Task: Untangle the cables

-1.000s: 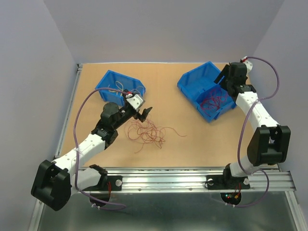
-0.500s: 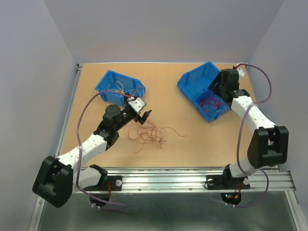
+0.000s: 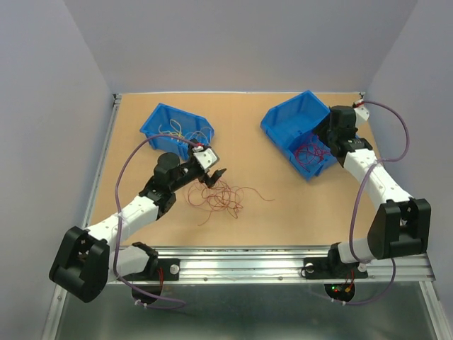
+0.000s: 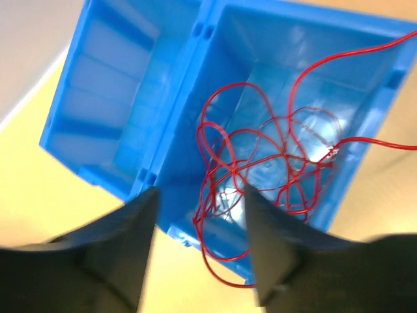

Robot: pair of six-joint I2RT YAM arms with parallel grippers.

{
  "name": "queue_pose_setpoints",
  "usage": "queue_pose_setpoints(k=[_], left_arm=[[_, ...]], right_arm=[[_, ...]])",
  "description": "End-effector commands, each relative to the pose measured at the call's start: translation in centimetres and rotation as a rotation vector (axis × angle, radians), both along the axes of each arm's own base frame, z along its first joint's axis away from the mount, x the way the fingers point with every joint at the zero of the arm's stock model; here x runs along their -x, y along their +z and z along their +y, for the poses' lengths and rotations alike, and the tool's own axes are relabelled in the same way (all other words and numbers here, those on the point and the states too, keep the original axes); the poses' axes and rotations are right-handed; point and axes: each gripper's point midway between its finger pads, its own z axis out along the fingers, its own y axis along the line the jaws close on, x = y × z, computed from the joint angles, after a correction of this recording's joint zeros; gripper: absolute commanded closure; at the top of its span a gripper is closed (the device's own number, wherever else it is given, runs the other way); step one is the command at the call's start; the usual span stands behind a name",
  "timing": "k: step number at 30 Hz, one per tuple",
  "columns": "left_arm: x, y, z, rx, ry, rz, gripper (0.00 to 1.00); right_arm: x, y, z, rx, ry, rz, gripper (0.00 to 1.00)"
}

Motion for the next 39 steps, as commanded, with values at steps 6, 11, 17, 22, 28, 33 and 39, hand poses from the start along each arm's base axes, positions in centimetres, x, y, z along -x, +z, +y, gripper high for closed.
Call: queue_pose_setpoints(k=[6,11,17,22,28,33,39], left_arm=[[0.6,1.3,-1.8,-0.024,-0.127,-0.027,0.01],[0.7,1.2,-1.9,-0.021,-0.135,-0.018,0.01],[1.1,1.2,-2.0,-0.02,-0.15,-0.019,0.01],[1.1,1.2,-2.0,-0.019,-0.152,-0.012,0.01],[1.2,1.5,-2.0,-0.016,-0.152,-0.018,0.01],[1.2,1.6,-2.0,-0.016,-0.153,-0.02,0.01],[1.1,1.2,-2.1,-0.022,-0.157,-0.01,0.01]], right_arm=[[1.8,1.4,-4.7,0.139,-0.248,-0.001,0.5],[2.0,0.6,-7.7,0.117,-0.299,0.034,0.47],[1.5,-0.9,-10.6,0.019,-0.331,0.059,0.28],[0.2,-2.0,-10.7,0.023,-0.32,0.091,0.29],[0.5,-3.1,-10.7,0.007,-0.332,0.105,0.33],[0.2,-2.5,-10.4,0.011,-0.308,0.087,0.64],[1.0,-0.8,-10.5,0.092,-0.317,0.064,0.87]])
